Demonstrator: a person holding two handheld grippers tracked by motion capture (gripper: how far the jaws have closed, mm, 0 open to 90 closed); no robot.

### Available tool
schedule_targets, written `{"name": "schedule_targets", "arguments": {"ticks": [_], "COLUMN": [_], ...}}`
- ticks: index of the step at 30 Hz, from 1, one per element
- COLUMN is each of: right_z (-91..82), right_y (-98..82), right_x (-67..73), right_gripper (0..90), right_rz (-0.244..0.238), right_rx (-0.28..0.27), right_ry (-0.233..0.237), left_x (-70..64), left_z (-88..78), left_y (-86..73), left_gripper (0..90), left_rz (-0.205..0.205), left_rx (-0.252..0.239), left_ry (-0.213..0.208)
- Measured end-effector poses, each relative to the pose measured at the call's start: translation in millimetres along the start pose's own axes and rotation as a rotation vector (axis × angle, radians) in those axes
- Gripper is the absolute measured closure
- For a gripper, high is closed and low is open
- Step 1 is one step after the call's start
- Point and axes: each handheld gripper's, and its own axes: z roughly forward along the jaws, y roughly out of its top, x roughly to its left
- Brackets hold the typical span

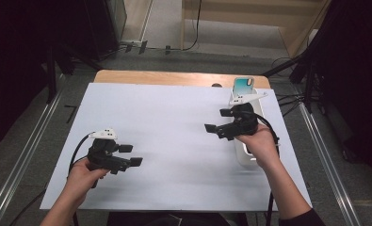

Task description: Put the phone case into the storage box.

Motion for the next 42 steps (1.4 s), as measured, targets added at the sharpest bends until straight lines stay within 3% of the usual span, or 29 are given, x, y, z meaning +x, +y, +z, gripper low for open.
{"name": "schedule_targets", "arguments": {"ticks": [20, 26, 31, 42], "right_z": [-0.2, -3.1, -5.4, -14.5], "right_y": [-22.5, -33.4, -45.4, -67.8], "right_x": [16.8, 24.0, 27.6, 28.2], "right_gripper": [9.1, 9.1, 9.1, 13.3], "right_rz": [-0.037, -0.079, -0.068, -0.068], "right_rx": [0.016, -0.009, -0.005, -0.014], "right_ry": [0.017, 0.023, 0.042, 0.024], "left_x": [-1.6, -1.9, -1.5, -2.4], "left_z": [1.6, 2.3, 2.3, 3.8], "left_y": [1.8, 2.1, 2.5, 2.8], "left_gripper": [25.9, 25.8, 25.8, 25.8], "left_rz": [0.013, 0.01, 0.014, 0.022], "left_rx": [0.005, 0.002, 0.008, 0.011], "left_ry": [-0.014, -0.014, -0.014, -0.018]}}
